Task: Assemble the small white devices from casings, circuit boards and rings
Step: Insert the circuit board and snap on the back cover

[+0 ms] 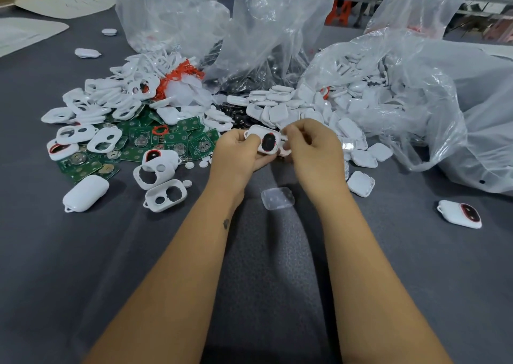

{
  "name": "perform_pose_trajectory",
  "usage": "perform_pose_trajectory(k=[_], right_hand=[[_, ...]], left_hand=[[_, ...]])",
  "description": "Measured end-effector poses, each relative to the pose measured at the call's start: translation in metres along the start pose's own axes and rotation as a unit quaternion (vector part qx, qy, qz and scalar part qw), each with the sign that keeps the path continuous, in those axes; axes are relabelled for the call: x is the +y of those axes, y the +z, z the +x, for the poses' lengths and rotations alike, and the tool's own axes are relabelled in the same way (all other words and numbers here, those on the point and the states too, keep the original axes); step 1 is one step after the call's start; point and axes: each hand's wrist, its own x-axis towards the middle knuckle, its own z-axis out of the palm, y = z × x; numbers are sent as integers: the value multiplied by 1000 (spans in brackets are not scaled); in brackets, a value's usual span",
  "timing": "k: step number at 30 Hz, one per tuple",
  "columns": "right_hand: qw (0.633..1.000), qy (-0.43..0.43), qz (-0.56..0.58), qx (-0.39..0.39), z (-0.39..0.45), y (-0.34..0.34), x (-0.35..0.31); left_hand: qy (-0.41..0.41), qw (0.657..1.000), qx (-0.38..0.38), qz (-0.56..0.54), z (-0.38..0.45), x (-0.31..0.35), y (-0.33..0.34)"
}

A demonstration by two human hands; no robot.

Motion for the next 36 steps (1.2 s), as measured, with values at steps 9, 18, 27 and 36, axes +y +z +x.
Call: perform_pose_trajectory(k=[9,18,27,36], right_hand=[[931,52,-200,-300,-2,-34,-4],[931,48,-201,-302,-4,-34,-5],[988,52,97,-104,1,-29,-8],[979,83,159,-93,3,-26,-5]], left_hand=[[-4,999,32,-35,5,2,-1],[-45,995,4,-91,6,8,-5],[-129,980,-41,-144,2,10,-3],[-174,973,-70,-131,-3,11,2]])
